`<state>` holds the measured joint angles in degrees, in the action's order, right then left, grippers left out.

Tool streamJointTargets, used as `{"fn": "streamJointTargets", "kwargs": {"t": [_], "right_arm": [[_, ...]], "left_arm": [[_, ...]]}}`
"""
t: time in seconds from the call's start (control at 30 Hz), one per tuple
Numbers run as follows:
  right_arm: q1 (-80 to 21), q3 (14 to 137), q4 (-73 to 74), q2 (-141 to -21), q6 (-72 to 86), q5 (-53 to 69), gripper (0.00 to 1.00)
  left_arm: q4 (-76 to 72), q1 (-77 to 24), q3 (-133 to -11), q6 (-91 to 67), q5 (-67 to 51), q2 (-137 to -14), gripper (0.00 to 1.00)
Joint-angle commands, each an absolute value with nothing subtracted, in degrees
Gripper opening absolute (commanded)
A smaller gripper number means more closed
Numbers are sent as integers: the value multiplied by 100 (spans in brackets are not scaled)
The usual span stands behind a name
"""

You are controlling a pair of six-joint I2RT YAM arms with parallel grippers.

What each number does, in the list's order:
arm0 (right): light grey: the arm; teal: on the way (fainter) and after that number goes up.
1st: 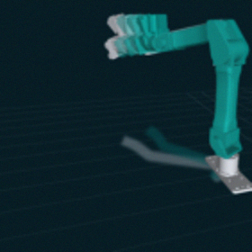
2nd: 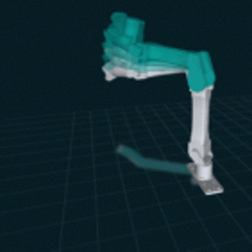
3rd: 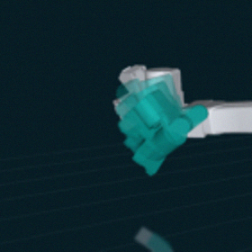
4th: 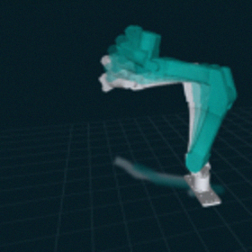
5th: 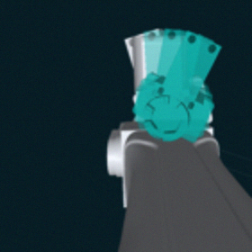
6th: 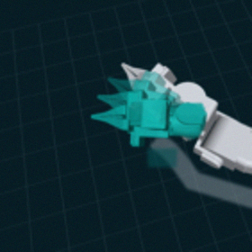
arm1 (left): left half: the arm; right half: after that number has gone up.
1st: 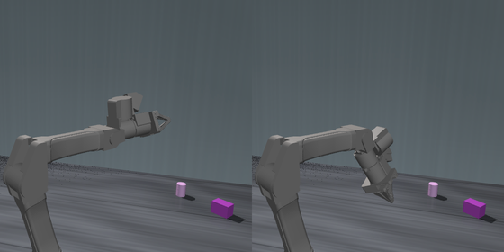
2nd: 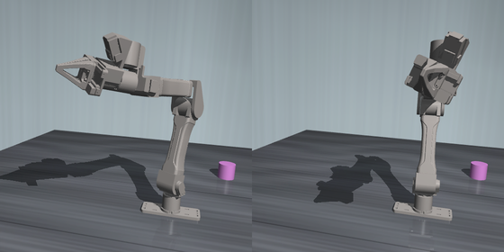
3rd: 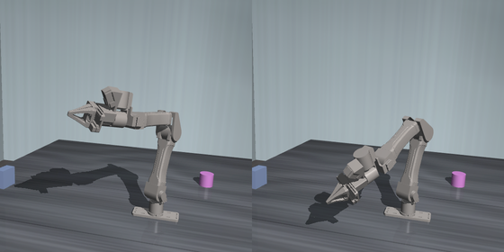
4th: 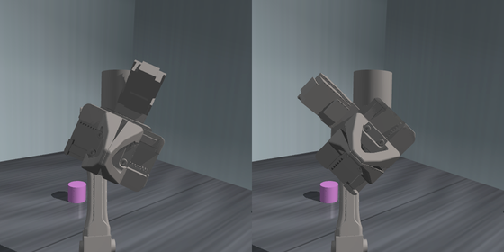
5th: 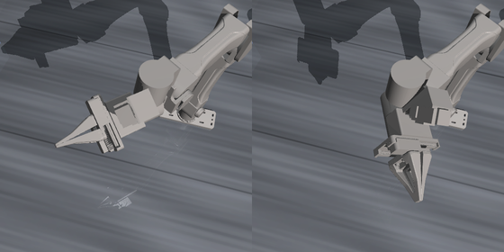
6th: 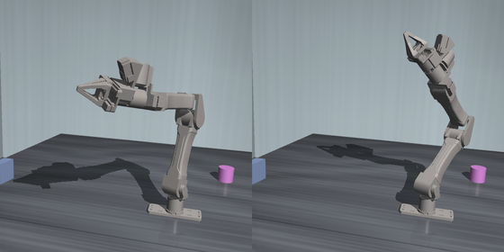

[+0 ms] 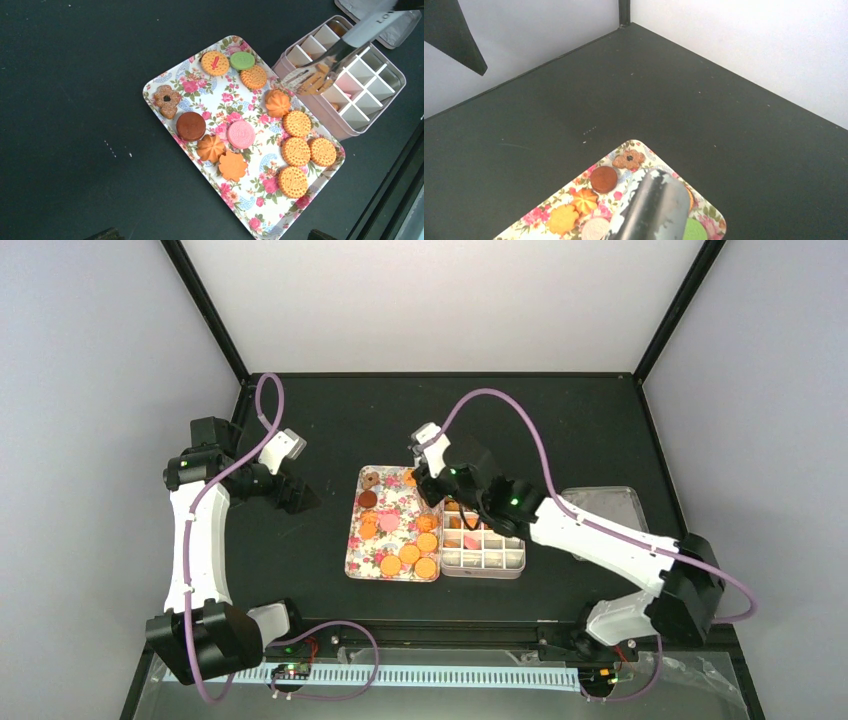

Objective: Pack the cookies

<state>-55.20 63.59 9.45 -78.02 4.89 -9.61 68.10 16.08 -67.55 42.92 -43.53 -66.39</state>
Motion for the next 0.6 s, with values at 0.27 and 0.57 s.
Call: {"fn": "streamJointTargets", "kwargs": {"t": [0.27, 0.57], "right_arm": [[-5536, 6883, 617, -8734, 552, -1148, 18], [-5611, 6700, 576, -8873, 544, -1206, 24]], "left_arm": [[6824, 1644, -6750, 4346, -4252, -6577, 99], [6865, 1644, -6855, 4342, -4238, -6589, 99]]}}
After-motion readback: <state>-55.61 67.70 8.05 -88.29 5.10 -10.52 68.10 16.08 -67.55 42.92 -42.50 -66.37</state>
